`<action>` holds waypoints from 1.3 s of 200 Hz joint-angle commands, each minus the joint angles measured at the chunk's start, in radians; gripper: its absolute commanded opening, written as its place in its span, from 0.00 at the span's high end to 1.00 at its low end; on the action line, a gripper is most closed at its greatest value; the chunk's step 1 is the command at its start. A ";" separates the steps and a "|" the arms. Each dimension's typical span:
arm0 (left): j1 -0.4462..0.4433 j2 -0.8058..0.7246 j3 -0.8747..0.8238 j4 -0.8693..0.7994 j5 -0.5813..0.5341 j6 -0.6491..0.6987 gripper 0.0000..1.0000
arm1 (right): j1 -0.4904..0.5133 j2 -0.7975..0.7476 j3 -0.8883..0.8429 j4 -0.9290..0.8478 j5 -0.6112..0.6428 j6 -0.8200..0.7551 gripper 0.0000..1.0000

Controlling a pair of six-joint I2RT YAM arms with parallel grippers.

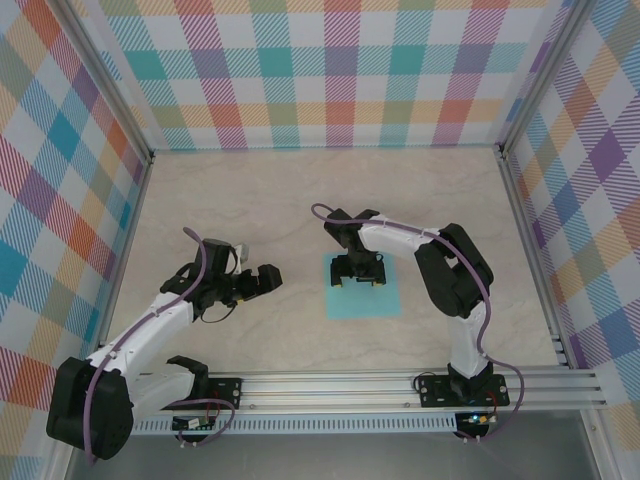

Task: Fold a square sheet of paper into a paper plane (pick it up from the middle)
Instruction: Move the square sheet of paper to the center of the table, then fold the square sheet of paper in half at the center of the table.

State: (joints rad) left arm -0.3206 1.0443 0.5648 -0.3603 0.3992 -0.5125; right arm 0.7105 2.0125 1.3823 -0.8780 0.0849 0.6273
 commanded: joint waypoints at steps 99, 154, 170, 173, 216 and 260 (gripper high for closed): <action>-0.017 0.096 0.033 0.060 -0.003 -0.022 0.00 | -0.013 0.041 0.004 -0.024 0.029 -0.068 0.00; -0.026 0.126 0.039 0.073 0.003 -0.029 0.00 | -0.011 0.105 -0.083 0.043 -0.025 -0.046 0.01; -0.034 0.148 0.048 0.114 0.003 -0.030 0.00 | -0.011 0.107 -0.091 0.047 -0.025 -0.047 0.02; -0.036 0.153 0.050 0.115 0.003 -0.028 0.00 | -0.011 0.107 -0.091 0.049 -0.025 -0.046 0.02; -0.069 0.201 0.061 0.139 -0.008 -0.036 0.00 | -0.011 0.103 -0.091 0.047 -0.017 -0.044 0.06; -0.096 0.227 0.069 0.147 -0.021 -0.043 0.00 | -0.011 0.094 -0.090 0.052 -0.017 -0.038 0.16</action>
State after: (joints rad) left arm -0.3901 1.2598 0.6056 -0.2314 0.3904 -0.5392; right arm 0.6956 2.0052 1.3693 -0.8688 0.0849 0.5720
